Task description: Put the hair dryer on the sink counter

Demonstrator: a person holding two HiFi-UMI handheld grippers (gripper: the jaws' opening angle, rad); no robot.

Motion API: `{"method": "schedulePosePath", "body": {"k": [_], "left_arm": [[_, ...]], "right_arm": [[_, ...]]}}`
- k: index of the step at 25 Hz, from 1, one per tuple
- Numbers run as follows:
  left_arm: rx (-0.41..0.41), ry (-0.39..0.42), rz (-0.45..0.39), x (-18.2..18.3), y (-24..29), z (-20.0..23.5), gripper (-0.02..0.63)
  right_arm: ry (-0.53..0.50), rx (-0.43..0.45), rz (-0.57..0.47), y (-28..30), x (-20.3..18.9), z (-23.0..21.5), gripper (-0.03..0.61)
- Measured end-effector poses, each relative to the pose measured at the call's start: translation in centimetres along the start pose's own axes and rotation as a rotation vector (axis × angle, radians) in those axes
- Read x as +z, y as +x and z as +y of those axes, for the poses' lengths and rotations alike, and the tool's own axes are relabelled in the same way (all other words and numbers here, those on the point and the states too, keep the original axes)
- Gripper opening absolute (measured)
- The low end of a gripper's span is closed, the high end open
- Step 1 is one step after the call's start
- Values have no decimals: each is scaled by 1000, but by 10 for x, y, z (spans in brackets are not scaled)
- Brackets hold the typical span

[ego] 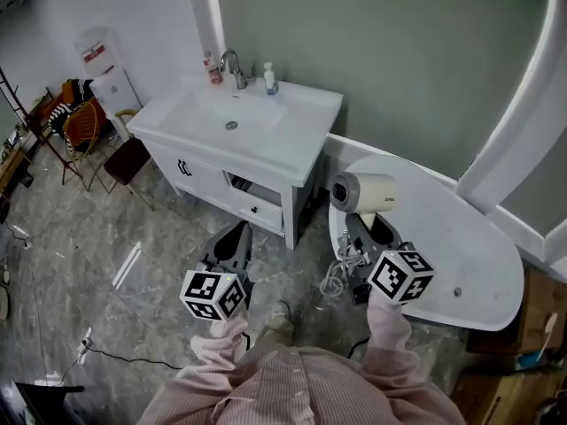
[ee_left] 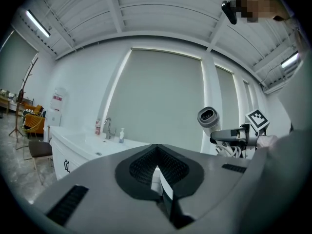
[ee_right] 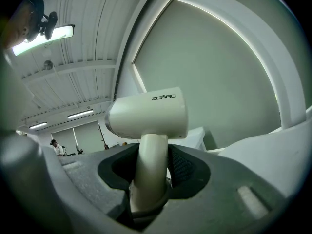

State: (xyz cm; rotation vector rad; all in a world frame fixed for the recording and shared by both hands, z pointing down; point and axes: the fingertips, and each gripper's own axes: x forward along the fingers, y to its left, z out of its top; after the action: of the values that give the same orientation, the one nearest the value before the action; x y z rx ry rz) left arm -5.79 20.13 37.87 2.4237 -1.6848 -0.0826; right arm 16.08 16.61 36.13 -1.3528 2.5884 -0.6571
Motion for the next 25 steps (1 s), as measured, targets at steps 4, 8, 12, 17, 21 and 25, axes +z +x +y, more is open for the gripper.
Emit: {"method": "schedulePosePath", "body": {"k": [4,8,12,17,21,25], "left_arm": [[-24,1,5,8,36,26,-3],[-43,0,13,13,64,49,-3],[-62,-1,16,18,92,71,-2],[-84,3,16,25,121,94,-3],[-99,5,22,25,138,104,-2],[-102,-4,38,22,152,113,-3]], "right_arm": [[-14,-12,3,40,6,-6,162],[-10,-27,5,75,9,-12,162],[-2,-46,2,104,13,-20,161],[10,-69,-16,134,18,-29,161],[24,-89,-17,151,17,-39,162],[40,-102,-6,165,16,-48,161]]}}
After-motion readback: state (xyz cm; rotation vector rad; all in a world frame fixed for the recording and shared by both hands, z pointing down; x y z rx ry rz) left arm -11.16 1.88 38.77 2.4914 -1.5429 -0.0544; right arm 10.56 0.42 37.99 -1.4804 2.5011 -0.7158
